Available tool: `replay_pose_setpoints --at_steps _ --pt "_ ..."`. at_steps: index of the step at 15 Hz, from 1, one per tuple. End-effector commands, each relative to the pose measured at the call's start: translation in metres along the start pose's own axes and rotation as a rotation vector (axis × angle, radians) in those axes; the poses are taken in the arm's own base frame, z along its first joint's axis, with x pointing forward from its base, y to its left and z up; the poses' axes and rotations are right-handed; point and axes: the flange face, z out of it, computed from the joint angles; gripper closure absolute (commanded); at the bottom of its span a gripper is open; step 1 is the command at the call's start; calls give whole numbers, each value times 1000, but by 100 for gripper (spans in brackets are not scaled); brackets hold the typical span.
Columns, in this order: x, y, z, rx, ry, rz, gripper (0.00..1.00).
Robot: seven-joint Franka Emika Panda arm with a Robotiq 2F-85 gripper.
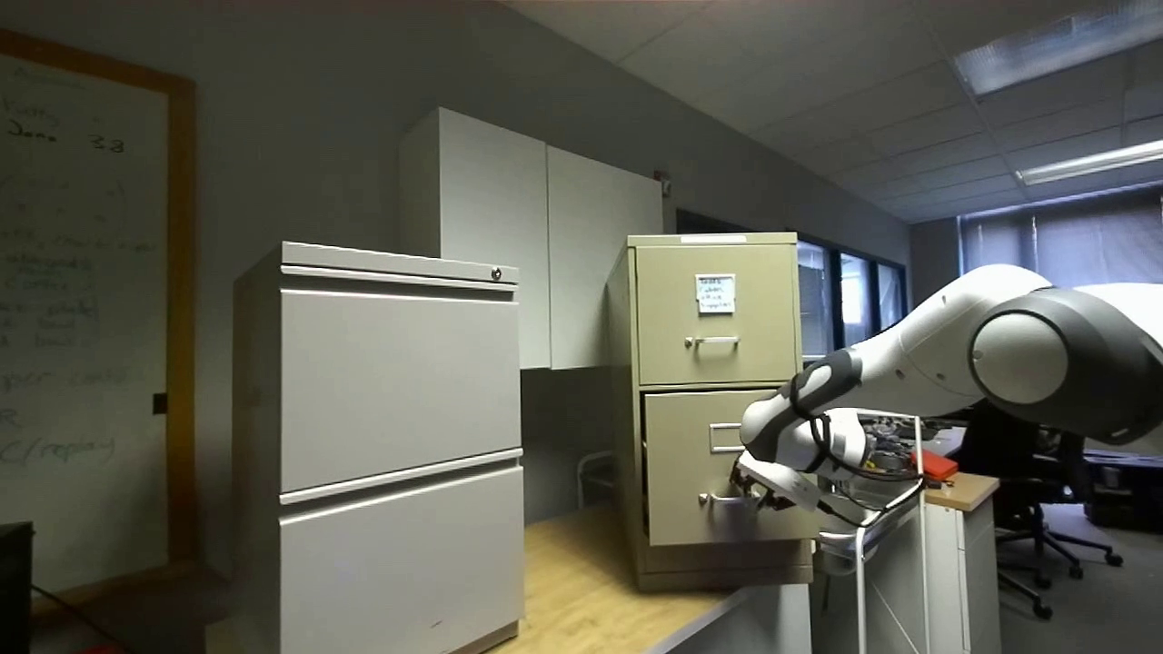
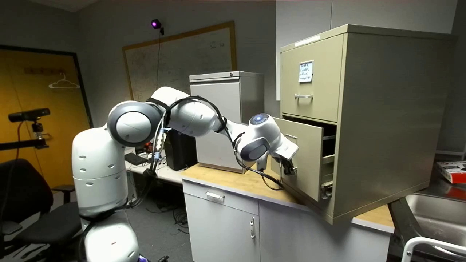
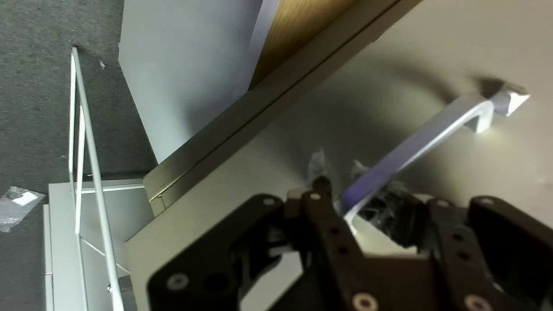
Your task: Open the bottom drawer of the cabinet to the right.
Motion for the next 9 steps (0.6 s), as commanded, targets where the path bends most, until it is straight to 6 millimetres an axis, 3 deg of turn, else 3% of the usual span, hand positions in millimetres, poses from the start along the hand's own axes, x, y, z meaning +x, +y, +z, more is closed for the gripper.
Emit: replay_pose_setpoints --at_steps 1,5,9 --pt "-37 33 20 -33 -21 130 95" --pt "-49 76 15 6 114 308 95" --pt "-57 83 4 78 232 482 95"
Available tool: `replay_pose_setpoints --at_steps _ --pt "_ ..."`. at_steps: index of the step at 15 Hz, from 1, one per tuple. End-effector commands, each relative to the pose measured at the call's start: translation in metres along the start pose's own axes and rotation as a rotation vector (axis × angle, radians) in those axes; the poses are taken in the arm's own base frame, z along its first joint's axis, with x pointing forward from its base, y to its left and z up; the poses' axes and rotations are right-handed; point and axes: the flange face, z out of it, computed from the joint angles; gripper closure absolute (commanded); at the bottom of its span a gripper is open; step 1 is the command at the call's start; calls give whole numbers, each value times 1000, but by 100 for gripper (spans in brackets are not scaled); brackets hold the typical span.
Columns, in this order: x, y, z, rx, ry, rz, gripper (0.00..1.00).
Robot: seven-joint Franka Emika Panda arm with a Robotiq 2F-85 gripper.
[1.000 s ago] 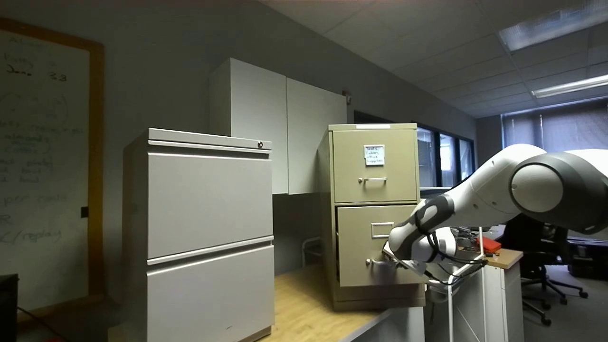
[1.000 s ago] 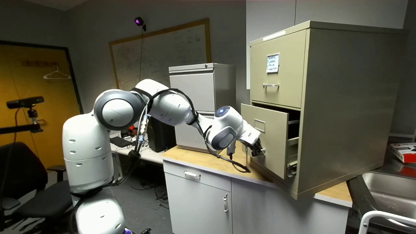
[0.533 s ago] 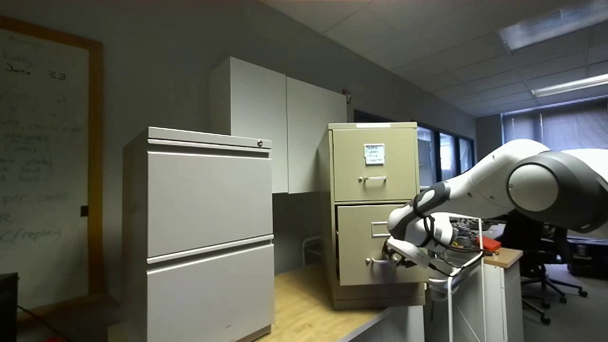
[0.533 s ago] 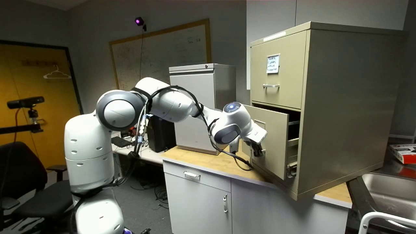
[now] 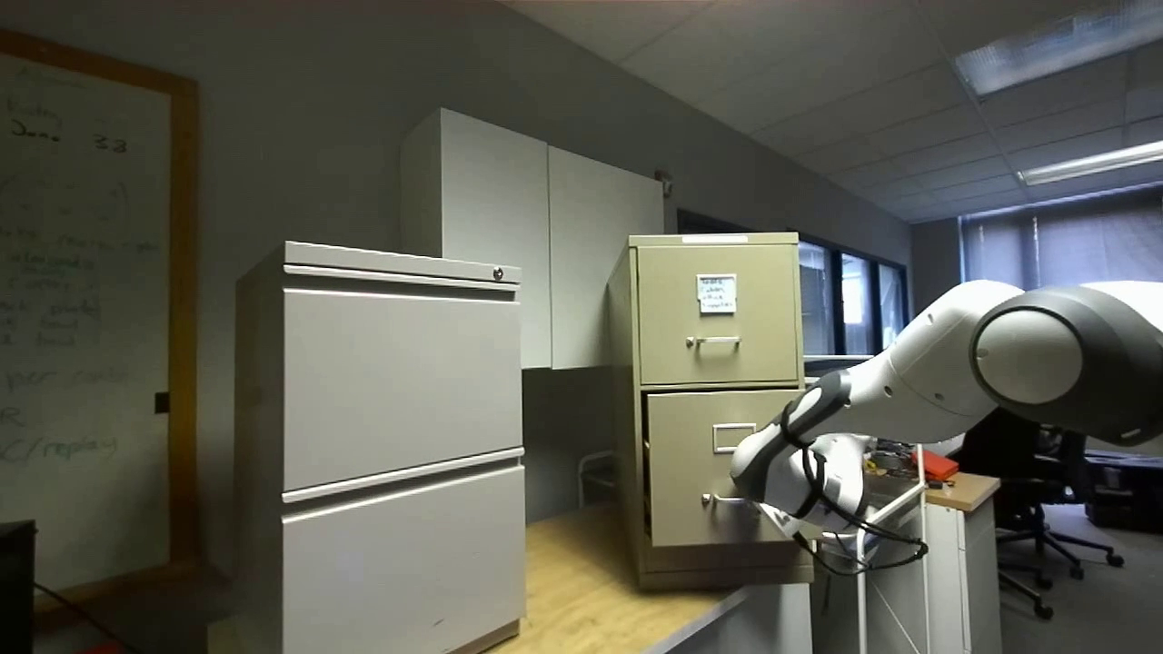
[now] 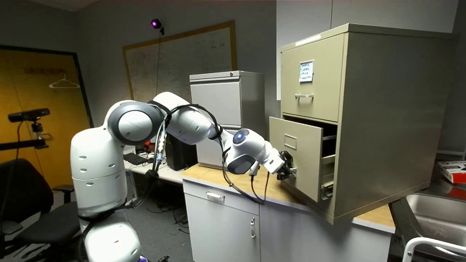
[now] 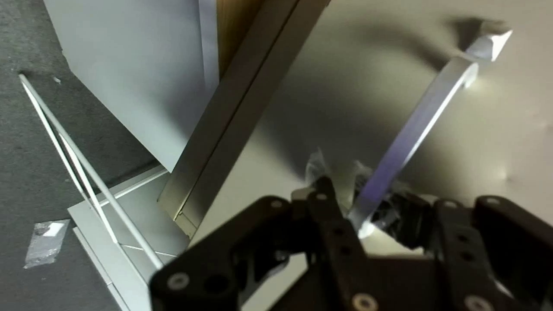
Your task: Open the bottom drawer of the cabinet to the right.
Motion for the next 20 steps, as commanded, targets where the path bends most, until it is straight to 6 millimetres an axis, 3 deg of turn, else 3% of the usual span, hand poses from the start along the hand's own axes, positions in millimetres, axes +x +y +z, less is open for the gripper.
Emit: replay_pose_setpoints --at_steps 1,3,4,6,8,10,12,18,19,20 --pt "5 59 -13 -53 58 171 95" --pt "6 56 -18 -29 82 248 95" --pt "-19 3 -49 21 -67 124 95" --pt "-17 -7 -60 37 -126 137 95" --pt "2 5 -67 40 -219 192 95" --pt "25 28 -73 58 -307 226 95" --pt "45 63 -74 82 -422 230 95" --pt "74 219 -53 85 -779 207 95" --pt "85 229 -47 62 -652 369 95" --pt "82 227 -46 50 -648 426 95"
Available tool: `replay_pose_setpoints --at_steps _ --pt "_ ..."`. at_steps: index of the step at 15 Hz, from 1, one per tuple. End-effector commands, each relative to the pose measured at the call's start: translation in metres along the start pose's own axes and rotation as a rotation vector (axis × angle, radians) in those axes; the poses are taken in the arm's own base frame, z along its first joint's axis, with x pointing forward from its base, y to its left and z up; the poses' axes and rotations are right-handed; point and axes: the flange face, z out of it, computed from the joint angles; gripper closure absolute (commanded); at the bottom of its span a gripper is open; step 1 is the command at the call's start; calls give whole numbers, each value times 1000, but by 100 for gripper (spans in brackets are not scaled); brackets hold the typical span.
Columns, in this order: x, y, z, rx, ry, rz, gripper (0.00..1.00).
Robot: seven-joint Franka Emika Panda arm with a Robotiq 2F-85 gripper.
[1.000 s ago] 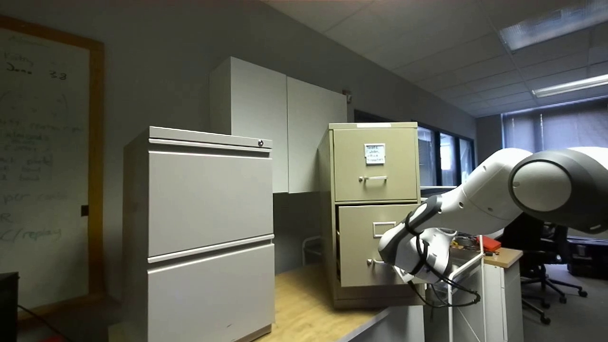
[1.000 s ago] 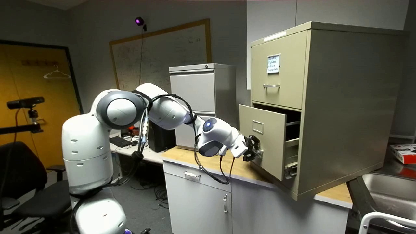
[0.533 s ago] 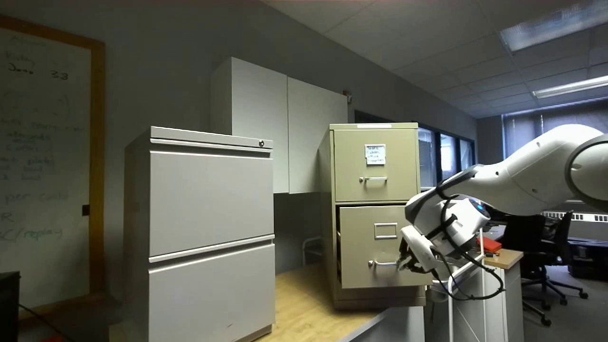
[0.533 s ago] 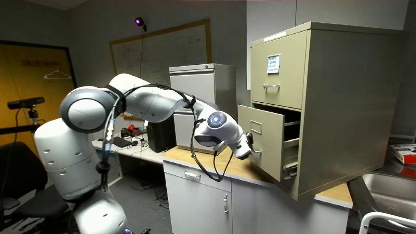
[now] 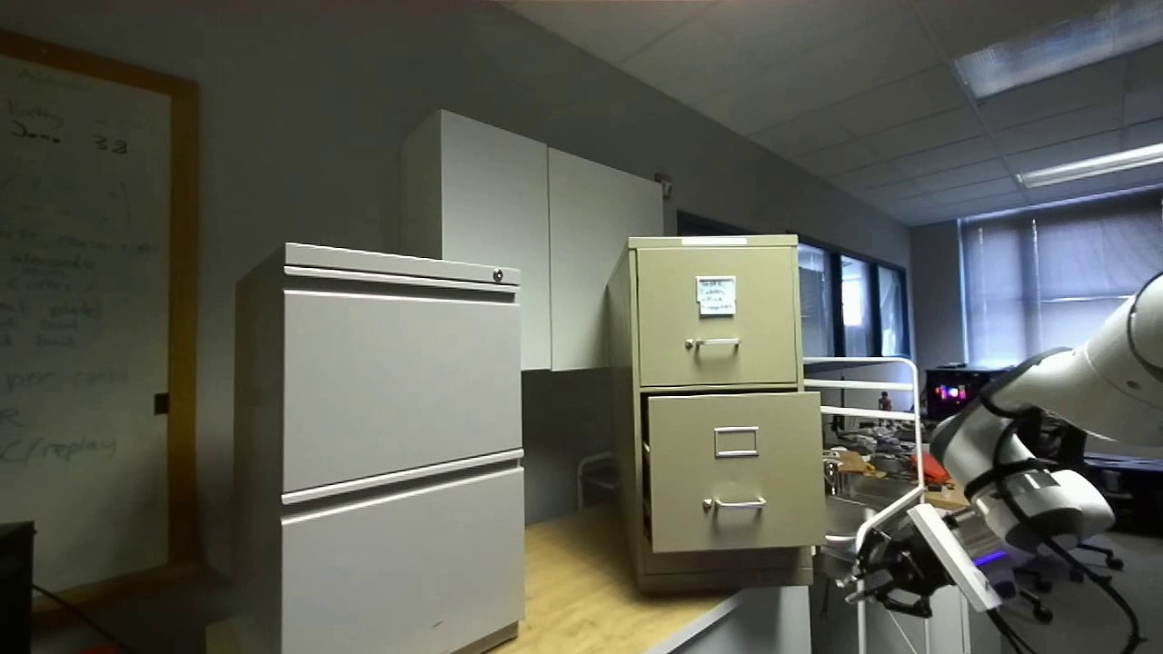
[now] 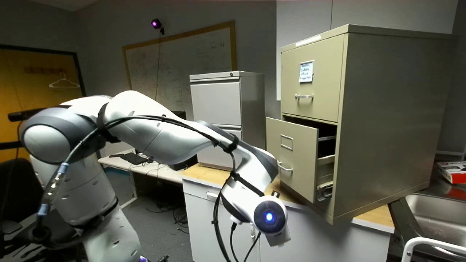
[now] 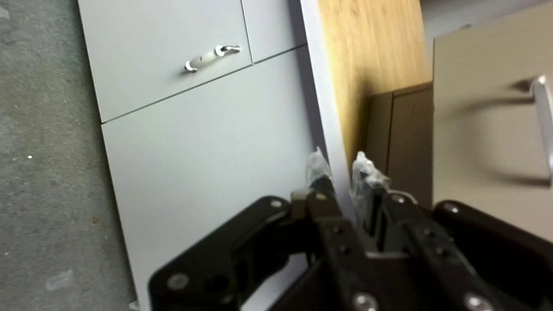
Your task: Open the bottom drawer of the cabinet to the right.
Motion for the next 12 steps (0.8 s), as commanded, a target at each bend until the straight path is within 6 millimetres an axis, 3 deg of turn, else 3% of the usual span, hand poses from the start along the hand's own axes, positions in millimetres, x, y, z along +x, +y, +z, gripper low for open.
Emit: replay_pose_setpoints --at_steps 1,6,7,8,12 --pt "8 8 21 -65 -102 55 95" --pt "-31 -34 59 -265 -279 -10 95" --pt "-37 -45 63 -326 -287 -39 55" --pt "-44 -56 65 -387 -284 -73 54" --pt "-64 -100 65 -609 -198 -217 25"
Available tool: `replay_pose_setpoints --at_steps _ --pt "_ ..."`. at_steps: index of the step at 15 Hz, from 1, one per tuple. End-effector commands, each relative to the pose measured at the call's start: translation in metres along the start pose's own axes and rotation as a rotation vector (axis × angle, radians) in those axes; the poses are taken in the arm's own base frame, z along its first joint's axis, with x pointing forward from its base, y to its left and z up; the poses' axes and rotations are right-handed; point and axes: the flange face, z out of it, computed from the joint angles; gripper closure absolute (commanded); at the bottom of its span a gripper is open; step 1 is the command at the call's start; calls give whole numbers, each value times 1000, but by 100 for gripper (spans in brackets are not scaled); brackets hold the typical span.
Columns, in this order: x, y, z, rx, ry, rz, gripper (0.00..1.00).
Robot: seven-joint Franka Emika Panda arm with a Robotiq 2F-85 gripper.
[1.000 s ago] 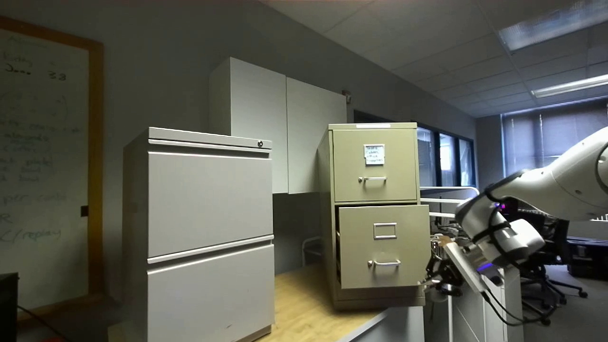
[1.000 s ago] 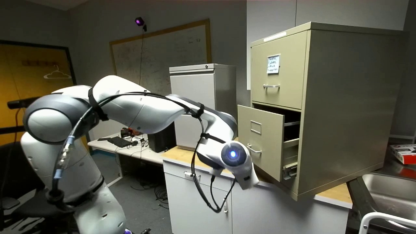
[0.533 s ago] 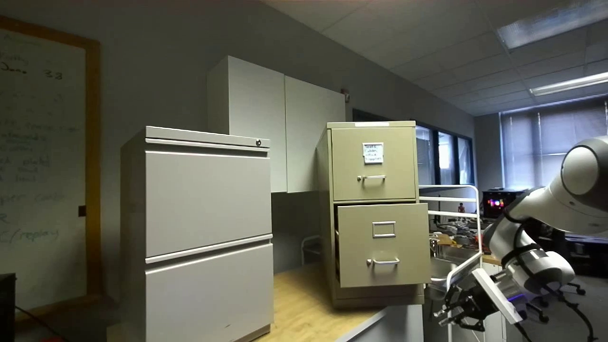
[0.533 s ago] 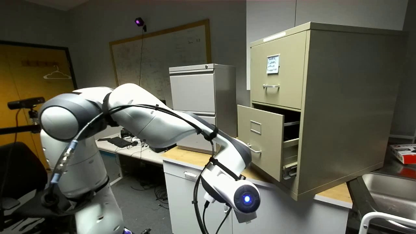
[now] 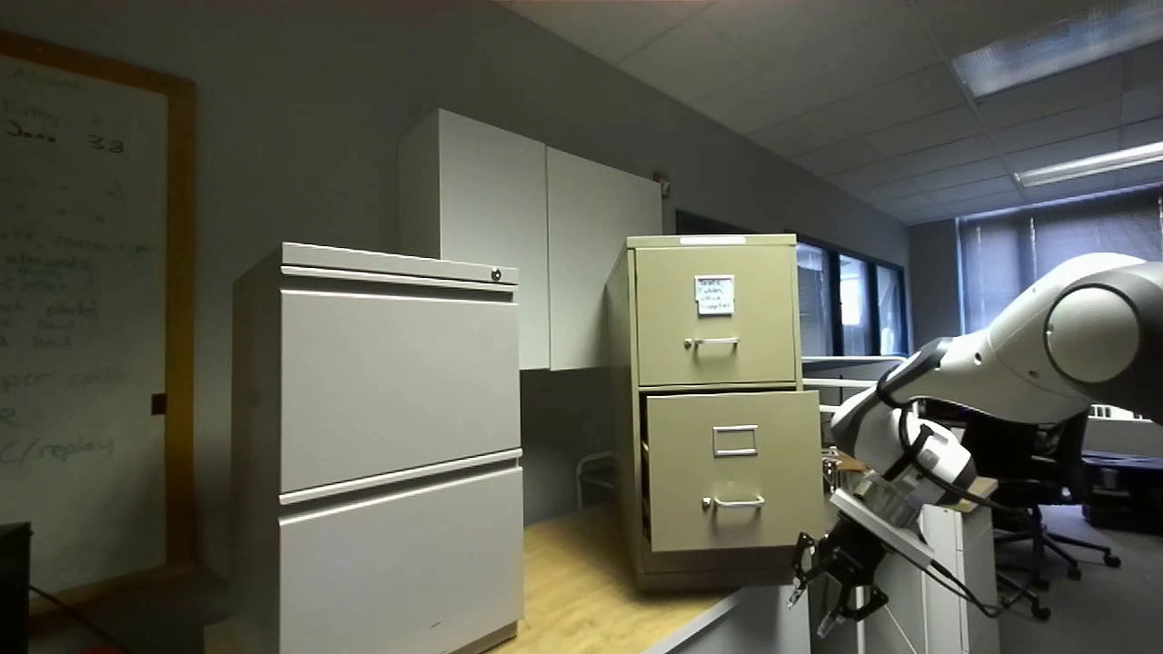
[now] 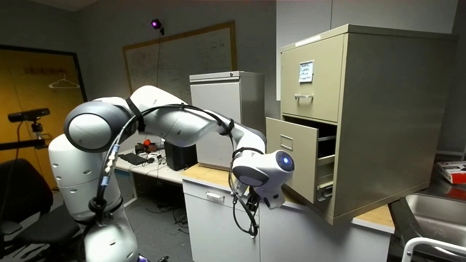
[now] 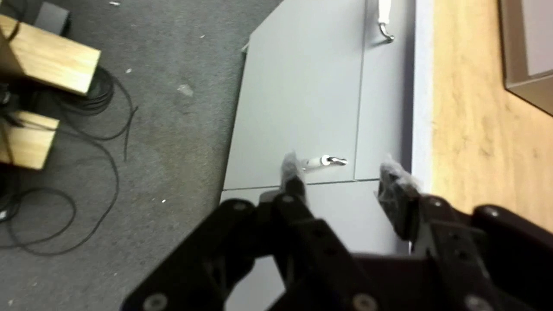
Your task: Open the bottom drawer of the cabinet to the right.
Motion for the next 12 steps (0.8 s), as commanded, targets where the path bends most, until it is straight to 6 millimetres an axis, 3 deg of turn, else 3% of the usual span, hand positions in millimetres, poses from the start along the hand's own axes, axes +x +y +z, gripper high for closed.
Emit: replay_pose_setpoints --at_steps 1,3,4,8,12 --pt "-16 -34 -27 -183 85 -67 18" --pt "-24 -50 -36 -290 151 -119 3" --pt "-27 -56 -42 -341 172 -160 0" --pt "-28 -82 -69 -479 264 -359 0" --pt "-14 -115 -73 -524 318 -566 0"
